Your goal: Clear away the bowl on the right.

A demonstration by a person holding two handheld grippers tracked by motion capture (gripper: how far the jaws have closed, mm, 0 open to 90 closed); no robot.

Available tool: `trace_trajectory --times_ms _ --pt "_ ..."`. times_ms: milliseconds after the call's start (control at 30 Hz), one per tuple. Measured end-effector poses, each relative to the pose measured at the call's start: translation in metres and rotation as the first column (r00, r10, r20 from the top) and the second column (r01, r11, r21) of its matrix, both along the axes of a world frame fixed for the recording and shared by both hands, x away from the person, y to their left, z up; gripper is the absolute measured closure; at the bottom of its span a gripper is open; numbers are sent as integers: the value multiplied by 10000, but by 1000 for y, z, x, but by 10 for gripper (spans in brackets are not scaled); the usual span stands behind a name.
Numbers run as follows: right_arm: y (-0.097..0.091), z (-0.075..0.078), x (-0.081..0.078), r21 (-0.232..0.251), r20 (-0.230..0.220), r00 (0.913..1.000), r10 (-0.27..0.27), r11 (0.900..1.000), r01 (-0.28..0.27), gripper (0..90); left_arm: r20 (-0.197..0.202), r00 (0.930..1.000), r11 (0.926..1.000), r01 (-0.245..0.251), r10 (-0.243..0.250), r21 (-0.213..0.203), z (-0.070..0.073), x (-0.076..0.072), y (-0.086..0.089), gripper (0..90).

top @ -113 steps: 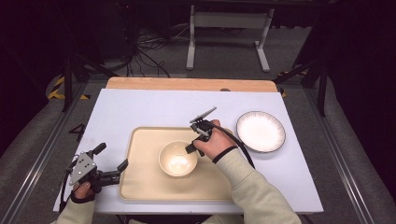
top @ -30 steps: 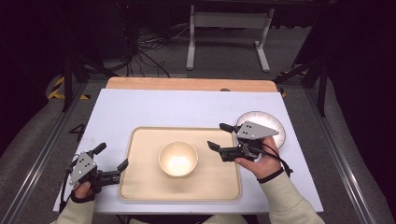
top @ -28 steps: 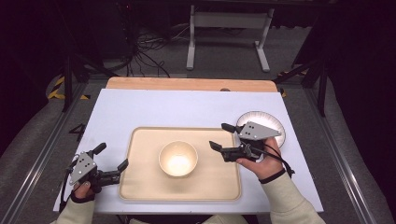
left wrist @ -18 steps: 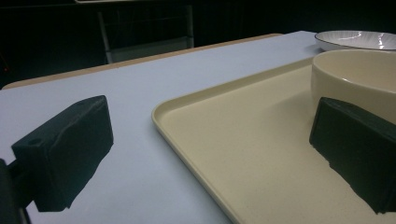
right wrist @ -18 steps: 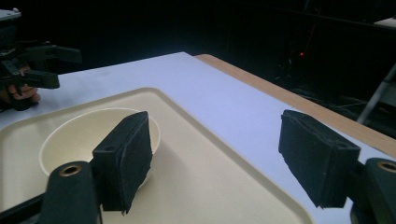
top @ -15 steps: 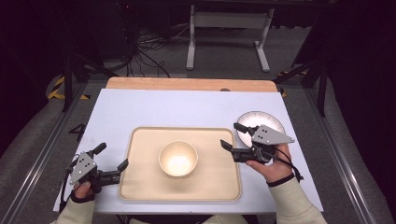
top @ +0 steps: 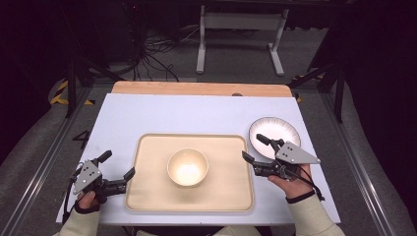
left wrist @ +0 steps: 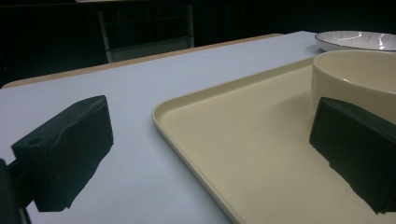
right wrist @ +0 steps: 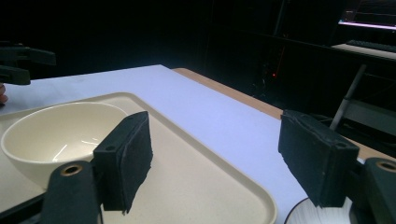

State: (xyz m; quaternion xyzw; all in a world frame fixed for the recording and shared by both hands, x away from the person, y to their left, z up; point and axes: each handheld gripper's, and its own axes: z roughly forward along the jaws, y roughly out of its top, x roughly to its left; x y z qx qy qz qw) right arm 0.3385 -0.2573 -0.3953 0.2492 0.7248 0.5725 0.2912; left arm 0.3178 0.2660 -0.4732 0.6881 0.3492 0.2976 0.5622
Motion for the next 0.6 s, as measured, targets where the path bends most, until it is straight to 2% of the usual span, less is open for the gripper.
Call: trace_trajectory --times_ms 100,167,300,600 --pt "-3 -8 -3 163 -33 10000 -89 9998 90 260 -8 10000 10000 -8 8 2 0 0 0 1" --pt "-5 -12 -4 276 121 9997 -193 9994 189 274 -6 10000 10000 -7 7 6 0 0 0 1" --pt "-7 -19 -7 457 179 9997 -138 9989 130 274 -5 10000 10000 -7 7 7 0 0 0 1" --pt "-8 -35 -12 260 272 9995 -169 9995 162 246 2 10000 10000 6 -6 -1 0 0 0 1"
